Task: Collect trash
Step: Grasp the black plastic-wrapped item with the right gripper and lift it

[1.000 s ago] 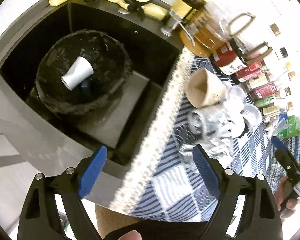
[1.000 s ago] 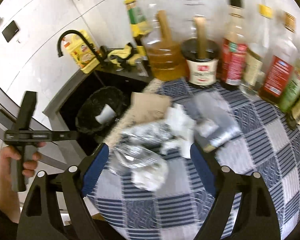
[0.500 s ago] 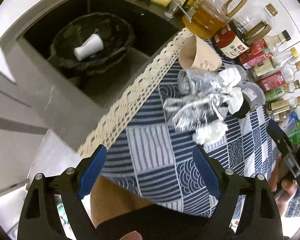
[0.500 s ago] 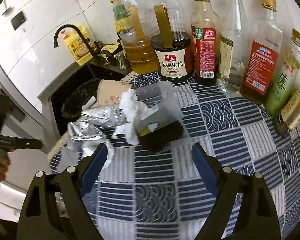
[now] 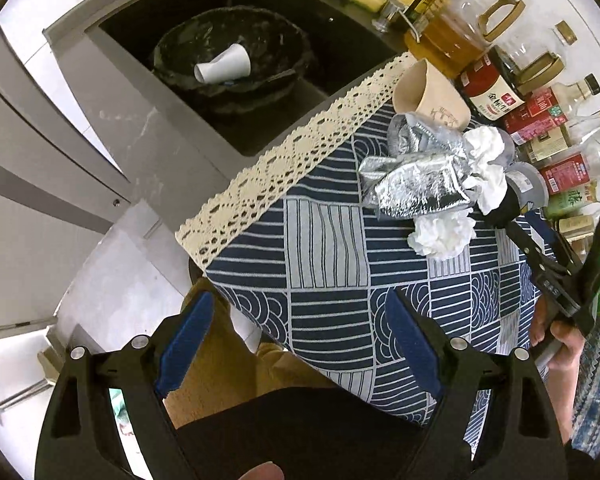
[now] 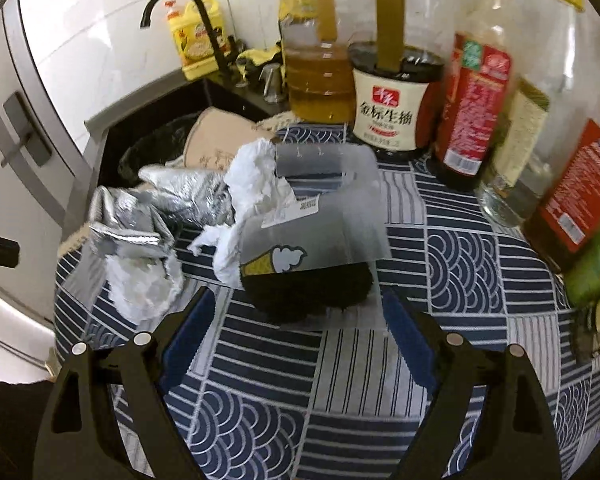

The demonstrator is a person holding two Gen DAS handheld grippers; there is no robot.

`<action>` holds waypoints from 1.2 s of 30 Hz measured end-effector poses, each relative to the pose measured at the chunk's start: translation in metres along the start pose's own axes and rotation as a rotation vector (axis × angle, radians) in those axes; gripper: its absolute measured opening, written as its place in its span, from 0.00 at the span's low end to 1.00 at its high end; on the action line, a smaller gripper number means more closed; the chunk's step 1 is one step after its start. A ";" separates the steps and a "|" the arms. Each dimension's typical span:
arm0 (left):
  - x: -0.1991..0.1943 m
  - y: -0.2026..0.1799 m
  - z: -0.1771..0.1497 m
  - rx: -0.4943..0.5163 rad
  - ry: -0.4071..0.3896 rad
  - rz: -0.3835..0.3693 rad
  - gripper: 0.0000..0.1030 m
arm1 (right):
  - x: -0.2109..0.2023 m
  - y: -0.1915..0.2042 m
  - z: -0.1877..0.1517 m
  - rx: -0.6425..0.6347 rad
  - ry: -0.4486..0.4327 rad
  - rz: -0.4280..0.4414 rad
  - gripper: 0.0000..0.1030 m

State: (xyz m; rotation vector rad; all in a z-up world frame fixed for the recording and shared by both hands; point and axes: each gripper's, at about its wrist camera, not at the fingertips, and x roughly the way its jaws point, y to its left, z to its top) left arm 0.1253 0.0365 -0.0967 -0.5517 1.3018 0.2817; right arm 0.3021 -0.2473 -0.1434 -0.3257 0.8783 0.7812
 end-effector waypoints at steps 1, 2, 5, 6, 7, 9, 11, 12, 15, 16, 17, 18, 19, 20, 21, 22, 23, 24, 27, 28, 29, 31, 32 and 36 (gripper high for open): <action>0.001 0.000 0.000 -0.006 0.001 0.000 0.83 | 0.005 -0.001 0.001 -0.004 0.011 0.007 0.83; 0.002 0.000 0.000 -0.011 0.003 0.001 0.83 | 0.009 -0.001 0.001 -0.013 0.017 0.013 0.83; 0.003 -0.001 0.000 -0.021 0.005 0.007 0.83 | 0.017 0.000 0.004 -0.044 0.020 0.003 0.82; 0.003 -0.002 0.001 -0.023 0.005 0.008 0.83 | 0.018 0.000 0.005 -0.052 0.025 0.008 0.82; 0.003 -0.004 0.002 -0.023 0.006 0.006 0.83 | 0.020 -0.001 0.006 -0.057 0.033 0.010 0.75; 0.004 -0.008 0.003 -0.014 0.008 0.005 0.83 | 0.022 -0.006 0.010 -0.055 0.039 0.016 0.72; 0.006 -0.012 0.005 -0.003 0.016 0.004 0.83 | 0.022 -0.010 0.012 -0.046 0.047 0.031 0.72; 0.007 -0.014 0.006 0.003 0.022 0.006 0.83 | 0.022 -0.011 0.012 -0.050 0.048 0.032 0.72; 0.012 -0.019 0.009 0.021 0.037 0.012 0.83 | 0.024 -0.008 0.013 -0.065 0.052 0.020 0.72; 0.013 -0.022 0.009 0.029 0.041 0.015 0.83 | 0.024 -0.007 0.013 -0.072 0.052 0.014 0.72; 0.014 -0.023 0.010 0.034 0.042 0.016 0.83 | 0.025 -0.006 0.013 -0.075 0.052 0.014 0.72; 0.014 -0.024 0.010 0.038 0.043 0.015 0.83 | 0.025 -0.006 0.013 -0.073 0.053 0.015 0.72; 0.014 -0.025 0.011 0.039 0.043 0.012 0.83 | 0.026 -0.006 0.014 -0.069 0.056 0.016 0.73; 0.014 -0.025 0.011 0.039 0.043 0.009 0.83 | 0.028 -0.005 0.015 -0.064 0.059 0.017 0.73; 0.015 -0.025 0.011 0.041 0.045 0.007 0.83 | 0.029 -0.005 0.017 -0.061 0.062 0.017 0.72; 0.015 -0.026 0.011 0.043 0.048 0.007 0.83 | 0.028 -0.005 0.018 -0.058 0.066 0.018 0.70; 0.016 -0.026 0.011 0.044 0.050 0.006 0.83 | 0.028 -0.005 0.019 -0.056 0.070 0.019 0.69; 0.017 -0.025 0.011 0.044 0.052 0.005 0.83 | 0.026 -0.005 0.020 -0.046 0.073 0.024 0.69; 0.018 -0.024 0.011 0.044 0.057 -0.001 0.83 | 0.020 -0.015 0.021 0.042 0.078 0.105 0.68; 0.018 -0.024 0.011 0.045 0.057 -0.004 0.83 | 0.018 -0.019 0.021 0.072 0.079 0.134 0.68; 0.019 -0.024 0.011 0.047 0.057 -0.008 0.83 | 0.015 -0.022 0.021 0.098 0.080 0.155 0.68; 0.020 -0.025 0.012 0.056 0.060 -0.015 0.83 | 0.008 -0.025 0.021 0.135 0.077 0.185 0.68; 0.020 -0.026 0.011 0.061 0.061 -0.018 0.83 | 0.004 -0.026 0.021 0.153 0.073 0.205 0.68; 0.022 -0.029 0.010 0.081 0.065 -0.030 0.83 | -0.011 -0.024 0.019 0.186 0.063 0.236 0.68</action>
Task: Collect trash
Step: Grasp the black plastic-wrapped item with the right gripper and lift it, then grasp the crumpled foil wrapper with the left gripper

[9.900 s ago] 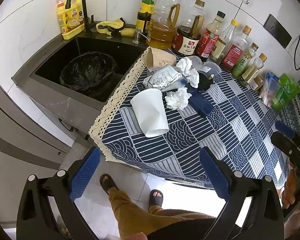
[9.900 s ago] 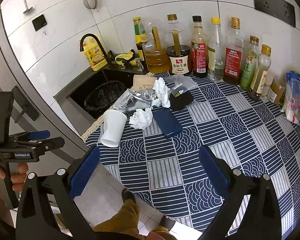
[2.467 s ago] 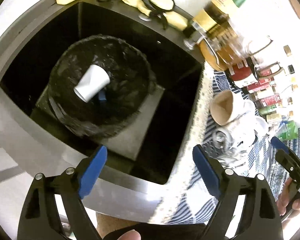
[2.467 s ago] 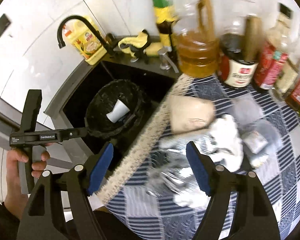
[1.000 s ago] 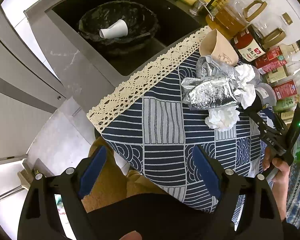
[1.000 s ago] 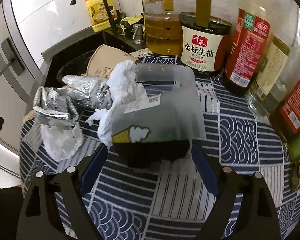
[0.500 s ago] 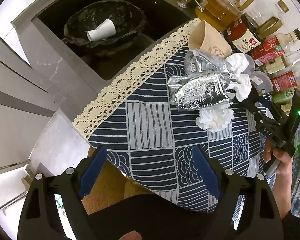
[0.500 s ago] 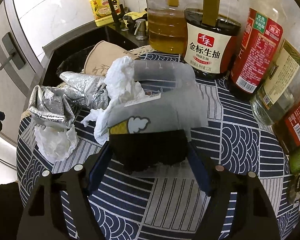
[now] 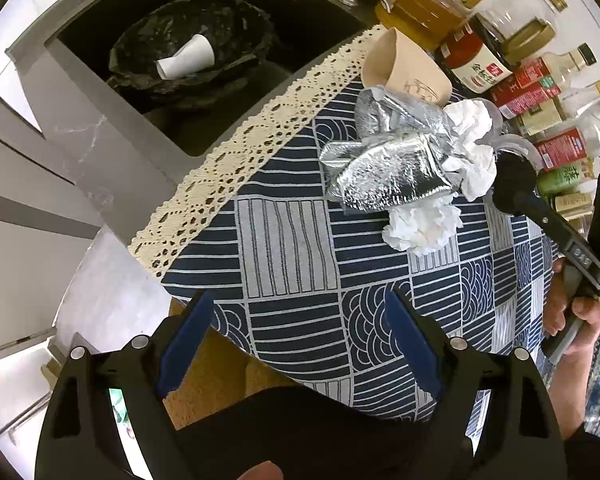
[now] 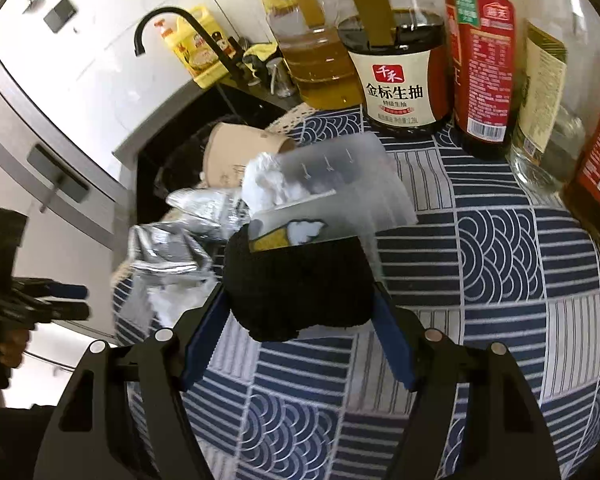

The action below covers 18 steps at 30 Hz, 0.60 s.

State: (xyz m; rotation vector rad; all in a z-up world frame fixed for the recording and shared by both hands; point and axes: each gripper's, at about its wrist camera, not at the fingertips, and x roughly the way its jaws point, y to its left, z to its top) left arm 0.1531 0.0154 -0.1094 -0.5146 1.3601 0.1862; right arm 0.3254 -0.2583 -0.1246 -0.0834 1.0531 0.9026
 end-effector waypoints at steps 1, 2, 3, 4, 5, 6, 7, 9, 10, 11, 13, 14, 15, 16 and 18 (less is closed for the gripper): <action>0.000 -0.001 0.000 0.006 0.001 -0.003 0.83 | -0.004 0.002 -0.001 0.004 -0.004 0.003 0.68; 0.001 -0.002 0.000 0.010 0.001 -0.005 0.83 | -0.007 0.003 -0.002 0.007 -0.008 0.007 0.68; 0.001 -0.003 0.000 0.016 0.003 -0.008 0.83 | -0.010 0.005 -0.003 0.012 -0.011 0.013 0.68; 0.002 -0.004 0.000 0.020 0.005 -0.011 0.83 | -0.013 0.007 -0.004 0.021 -0.013 0.025 0.68; 0.003 -0.006 0.001 0.029 0.008 -0.013 0.83 | -0.015 0.008 -0.006 0.035 -0.015 0.039 0.68; 0.004 -0.008 0.001 0.039 0.011 -0.013 0.83 | -0.019 0.007 -0.008 0.048 -0.020 0.049 0.68; 0.005 -0.010 0.002 0.048 0.012 -0.012 0.83 | -0.024 0.006 -0.011 0.068 -0.026 0.069 0.68; 0.006 -0.015 0.005 0.075 0.015 -0.007 0.83 | -0.030 0.002 -0.014 0.131 -0.028 0.144 0.68; 0.006 -0.019 0.006 0.090 0.015 -0.007 0.83 | -0.033 -0.002 -0.016 0.174 -0.031 0.187 0.68; 0.006 -0.024 0.009 0.111 0.013 -0.008 0.83 | -0.036 -0.004 -0.018 0.206 -0.036 0.214 0.68; 0.006 -0.032 0.012 0.141 0.010 -0.009 0.83 | -0.043 -0.007 -0.023 0.252 -0.042 0.250 0.68; 0.007 -0.036 0.013 0.156 0.008 -0.010 0.83 | -0.047 -0.008 -0.026 0.271 -0.049 0.262 0.68; 0.007 -0.041 0.015 0.170 0.007 -0.010 0.83 | -0.051 -0.009 -0.029 0.278 -0.054 0.263 0.68; 0.008 -0.045 0.017 0.183 0.007 -0.010 0.83 | -0.055 -0.009 -0.032 0.282 -0.060 0.255 0.68; 0.011 -0.053 0.020 0.213 0.007 0.003 0.85 | -0.062 -0.010 -0.037 0.296 -0.070 0.244 0.68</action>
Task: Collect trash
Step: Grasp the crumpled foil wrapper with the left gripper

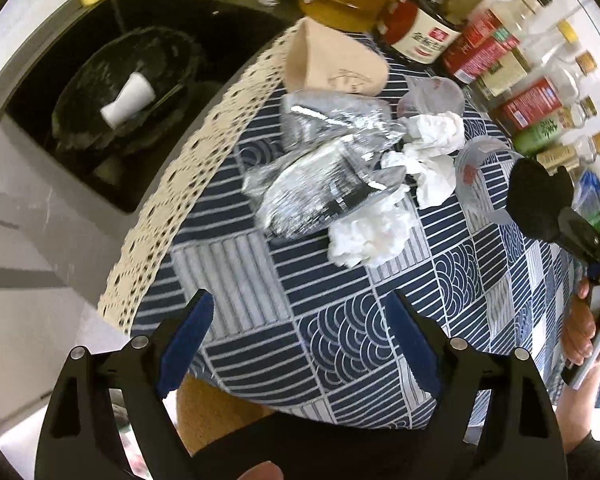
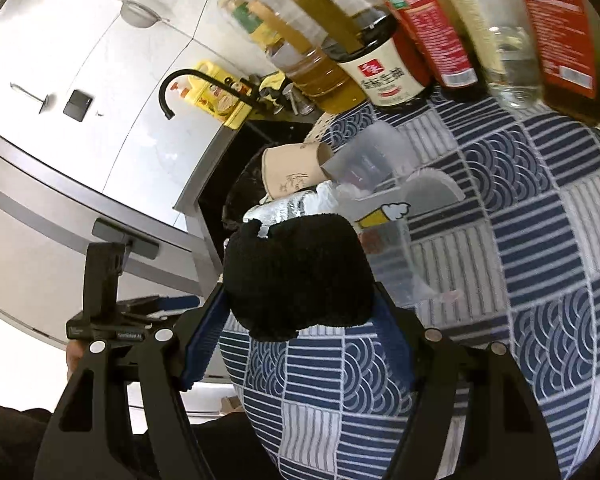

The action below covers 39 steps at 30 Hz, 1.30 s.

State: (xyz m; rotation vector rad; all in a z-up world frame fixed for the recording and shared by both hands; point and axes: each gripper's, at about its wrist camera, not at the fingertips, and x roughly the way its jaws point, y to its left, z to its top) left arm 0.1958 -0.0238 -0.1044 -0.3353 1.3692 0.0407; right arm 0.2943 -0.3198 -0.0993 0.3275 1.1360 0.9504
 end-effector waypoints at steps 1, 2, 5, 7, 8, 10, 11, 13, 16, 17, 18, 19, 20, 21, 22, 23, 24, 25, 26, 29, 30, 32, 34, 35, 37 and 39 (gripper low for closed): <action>0.001 -0.003 0.003 0.013 0.001 0.005 0.92 | -0.004 -0.001 -0.003 0.009 -0.005 0.002 0.68; 0.002 -0.007 0.006 0.028 -0.002 0.008 0.93 | -0.008 -0.003 -0.005 0.021 -0.012 0.007 0.68; 0.007 -0.014 0.016 0.069 0.004 0.023 0.93 | -0.017 -0.007 -0.014 0.047 -0.026 0.014 0.68; 0.010 -0.018 0.023 0.100 -0.006 0.054 0.93 | -0.020 -0.009 -0.020 0.053 -0.036 0.007 0.68; 0.012 -0.021 0.028 0.120 -0.012 0.090 0.93 | -0.022 -0.009 -0.024 0.060 -0.041 0.008 0.68; 0.017 -0.025 0.035 0.153 -0.011 0.108 0.93 | -0.028 -0.012 -0.030 0.066 -0.053 0.008 0.68; 0.018 -0.026 0.037 0.162 -0.011 0.112 0.93 | -0.029 -0.012 -0.033 0.067 -0.059 0.003 0.68; 0.022 -0.029 0.043 0.181 -0.004 0.126 0.92 | -0.034 -0.014 -0.038 0.073 -0.070 0.000 0.68; 0.025 -0.034 0.050 0.200 0.004 0.124 0.91 | -0.041 -0.014 -0.045 0.082 -0.091 -0.016 0.68; 0.024 -0.038 0.052 0.213 0.001 0.118 0.89 | -0.043 -0.014 -0.048 0.085 -0.097 -0.025 0.68; 0.025 -0.041 0.052 0.225 0.000 0.120 0.88 | -0.044 -0.014 -0.049 0.090 -0.100 -0.025 0.68; 0.026 -0.045 0.053 0.245 0.001 0.130 0.86 | -0.045 -0.014 -0.050 0.094 -0.102 -0.022 0.68; 0.026 -0.048 0.052 0.256 0.002 0.139 0.81 | -0.046 -0.015 -0.052 0.100 -0.105 -0.019 0.68; 0.029 -0.049 0.053 0.262 0.010 0.146 0.78 | -0.047 -0.015 -0.054 0.103 -0.107 -0.019 0.68; 0.032 -0.050 0.053 0.260 0.020 0.152 0.75 | -0.048 -0.016 -0.055 0.108 -0.110 -0.021 0.68; 0.034 -0.050 0.053 0.259 0.030 0.152 0.70 | -0.049 -0.016 -0.056 0.112 -0.113 -0.023 0.68; 0.035 -0.050 0.054 0.263 0.035 0.148 0.67 | -0.050 -0.016 -0.057 0.113 -0.115 -0.024 0.68; 0.036 -0.051 0.055 0.271 0.033 0.152 0.65 | -0.050 -0.017 -0.058 0.113 -0.118 -0.027 0.68; 0.036 -0.052 0.055 0.278 0.030 0.154 0.62 | -0.050 -0.017 -0.059 0.116 -0.120 -0.029 0.68; 0.036 -0.051 0.060 0.279 0.030 0.154 0.53 | -0.050 -0.018 -0.060 0.130 -0.125 -0.022 0.68; 0.034 -0.051 0.061 0.278 0.031 0.148 0.52 | -0.049 -0.017 -0.059 0.128 -0.125 -0.022 0.68; 0.031 -0.049 0.064 0.281 0.027 0.143 0.49 | -0.047 -0.015 -0.058 0.127 -0.123 -0.023 0.68; 0.030 -0.047 0.066 0.283 0.025 0.142 0.48 | -0.043 -0.013 -0.057 0.134 -0.117 -0.014 0.68; 0.028 -0.046 0.066 0.282 0.025 0.136 0.47 | -0.041 -0.012 -0.056 0.134 -0.112 -0.012 0.68; 0.025 -0.044 0.067 0.283 0.022 0.125 0.47 | -0.037 -0.008 -0.054 0.126 -0.104 -0.013 0.68; 0.021 -0.042 0.065 0.282 0.015 0.115 0.46 | -0.033 -0.002 -0.051 0.117 -0.094 -0.012 0.68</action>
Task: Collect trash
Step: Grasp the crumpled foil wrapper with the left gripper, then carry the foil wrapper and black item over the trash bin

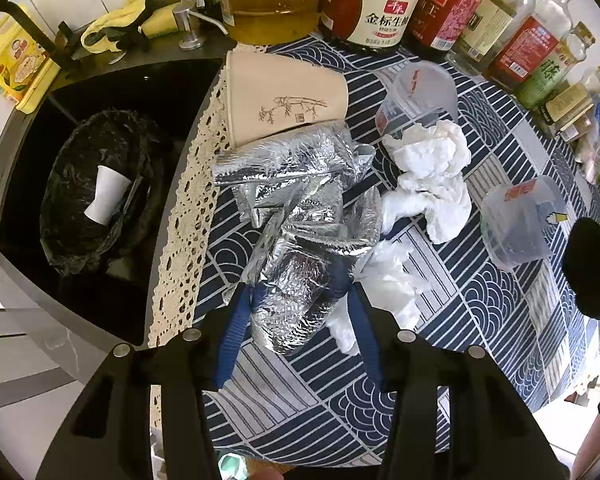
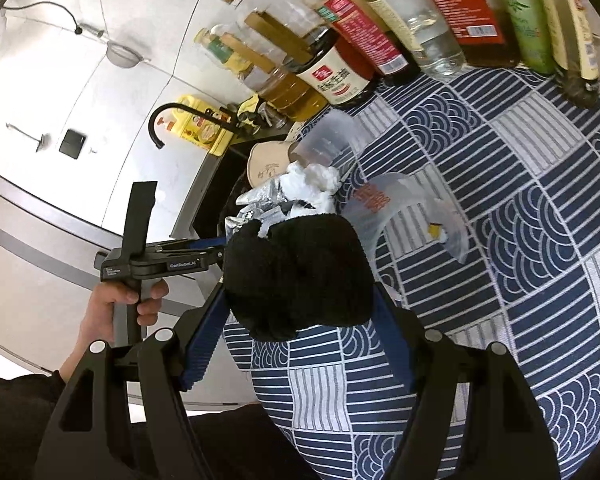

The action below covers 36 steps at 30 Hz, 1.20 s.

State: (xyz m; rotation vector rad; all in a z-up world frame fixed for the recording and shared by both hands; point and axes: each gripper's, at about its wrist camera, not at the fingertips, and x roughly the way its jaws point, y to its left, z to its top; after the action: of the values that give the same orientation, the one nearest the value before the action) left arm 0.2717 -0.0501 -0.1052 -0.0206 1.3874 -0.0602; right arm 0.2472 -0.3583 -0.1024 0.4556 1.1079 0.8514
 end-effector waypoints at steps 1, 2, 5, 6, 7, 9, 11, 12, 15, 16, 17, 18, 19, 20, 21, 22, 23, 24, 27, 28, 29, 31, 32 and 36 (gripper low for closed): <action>-0.002 0.001 -0.001 0.000 -0.005 -0.006 0.46 | 0.002 0.003 0.001 -0.007 0.004 0.001 0.68; -0.004 0.002 -0.002 0.000 -0.009 -0.011 0.46 | 0.005 0.008 0.002 -0.016 0.008 0.000 0.68; -0.012 0.007 -0.008 0.001 -0.023 -0.030 0.45 | 0.012 0.018 0.006 -0.032 0.016 0.003 0.68; -0.013 0.007 -0.010 0.000 -0.026 -0.034 0.45 | 0.015 0.020 0.007 -0.036 0.018 0.003 0.68; -0.015 0.010 -0.012 -0.002 -0.029 -0.042 0.45 | 0.019 0.024 0.008 -0.044 0.023 0.003 0.68; -0.019 0.014 -0.016 -0.004 -0.035 -0.055 0.45 | 0.026 0.032 0.011 -0.058 0.031 0.001 0.68; -0.023 0.022 -0.020 -0.011 -0.042 -0.064 0.44 | 0.036 0.041 0.015 -0.072 0.040 -0.002 0.68; -0.024 0.025 -0.021 -0.015 -0.044 -0.070 0.44 | 0.040 0.045 0.016 -0.077 0.043 -0.002 0.68; -0.028 0.036 -0.027 -0.024 -0.053 -0.093 0.41 | 0.052 0.057 0.022 -0.092 0.051 -0.002 0.68; -0.029 0.039 -0.028 -0.023 -0.055 -0.100 0.40 | 0.057 0.062 0.023 -0.097 0.055 -0.001 0.68; -0.028 0.042 -0.029 -0.022 -0.053 -0.105 0.40 | 0.062 0.067 0.024 -0.101 0.059 -0.001 0.68; -0.025 0.045 -0.031 -0.023 -0.044 -0.112 0.40 | 0.066 0.069 0.025 -0.101 0.063 -0.003 0.68; -0.021 0.048 -0.032 -0.024 -0.035 -0.116 0.39 | 0.070 0.072 0.026 -0.100 0.068 -0.005 0.68; -0.016 0.050 -0.034 -0.020 -0.021 -0.124 0.38 | 0.074 0.076 0.026 -0.099 0.073 -0.007 0.68; -0.013 0.051 -0.035 -0.016 -0.016 -0.129 0.38 | 0.077 0.078 0.026 -0.099 0.076 -0.009 0.68; -0.011 0.052 -0.036 -0.007 -0.010 -0.134 0.38 | 0.079 0.081 0.026 -0.101 0.078 -0.012 0.68; -0.008 0.052 -0.037 0.001 -0.001 -0.139 0.38 | 0.081 0.084 0.025 -0.100 0.080 -0.015 0.68; -0.006 0.053 -0.037 0.006 0.010 -0.144 0.40 | 0.082 0.086 0.025 -0.098 0.082 -0.017 0.68; -0.005 0.055 -0.038 0.009 0.009 -0.150 0.65 | 0.083 0.090 0.023 -0.093 0.082 -0.027 0.68; -0.005 0.055 -0.038 0.016 0.006 -0.148 0.67 | 0.083 0.090 0.022 -0.090 0.081 -0.030 0.68; -0.005 0.054 -0.037 0.025 0.005 -0.146 0.67 | 0.083 0.090 0.021 -0.088 0.080 -0.032 0.68; -0.004 0.052 -0.036 0.036 0.006 -0.148 0.68 | 0.081 0.090 0.018 -0.080 0.075 -0.037 0.68; -0.004 0.050 -0.035 0.043 0.008 -0.149 0.68 | 0.079 0.090 0.016 -0.076 0.071 -0.040 0.68; 0.009 0.041 -0.029 0.079 0.023 -0.139 0.67 | 0.072 0.087 0.010 -0.057 0.058 -0.053 0.68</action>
State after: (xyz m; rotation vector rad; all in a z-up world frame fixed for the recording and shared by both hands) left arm 0.2462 -0.0094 -0.1213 -0.0508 1.4043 -0.2315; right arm 0.2382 -0.2475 -0.0803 0.3542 1.1411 0.8516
